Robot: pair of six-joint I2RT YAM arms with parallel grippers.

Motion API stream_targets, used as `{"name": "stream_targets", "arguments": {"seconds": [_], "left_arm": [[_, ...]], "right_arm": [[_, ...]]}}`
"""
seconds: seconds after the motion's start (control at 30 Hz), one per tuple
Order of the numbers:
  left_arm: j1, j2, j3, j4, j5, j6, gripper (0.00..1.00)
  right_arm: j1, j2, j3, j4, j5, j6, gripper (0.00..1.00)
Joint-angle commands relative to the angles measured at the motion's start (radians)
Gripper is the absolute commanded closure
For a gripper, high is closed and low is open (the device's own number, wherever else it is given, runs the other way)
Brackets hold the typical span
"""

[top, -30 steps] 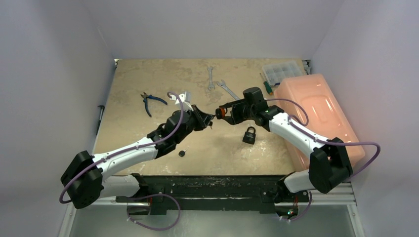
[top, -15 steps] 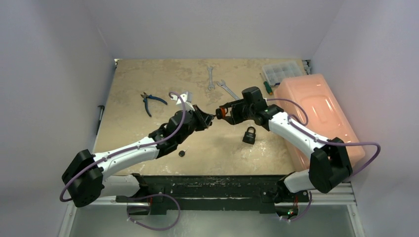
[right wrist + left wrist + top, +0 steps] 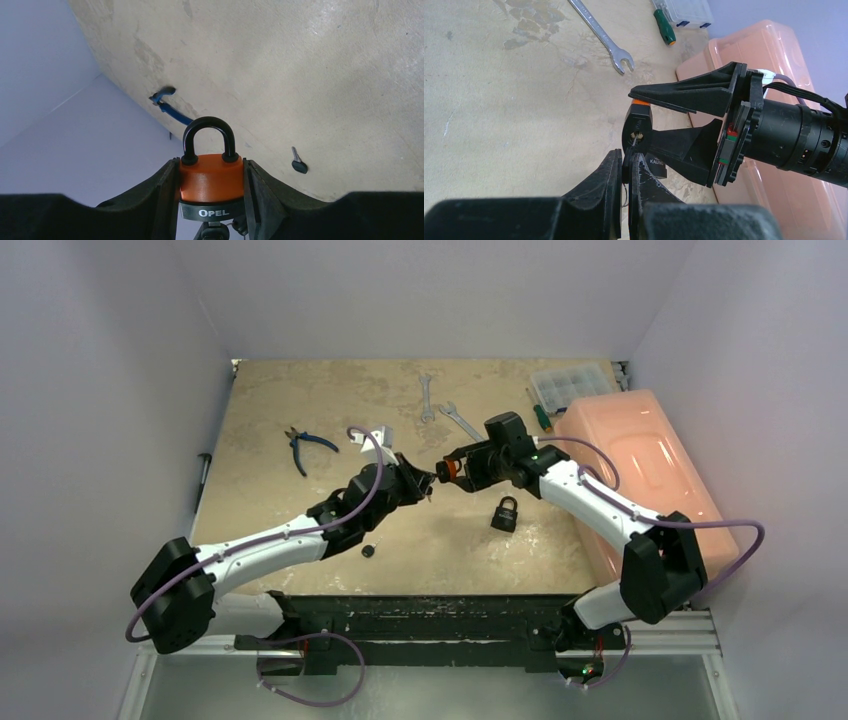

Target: Unlock with the key

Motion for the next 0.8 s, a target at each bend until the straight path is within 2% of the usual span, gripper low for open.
{"name": "stream_targets", "arguments": {"seconds": [0.0,0.77], "left_arm": [[-0.012,0.009,0.053,0.028,-0.023,-0.008,1.0],[-0.017,0.043,0.068,0.013,-0.052,-0.033,1.0]], "right_arm": [[0.017,-0.012,0.053,0.006,-0.021,-0.007,1.0],[0.031,-0.005,0.052,0.021,-0.024,-0.022,1.0]]}}
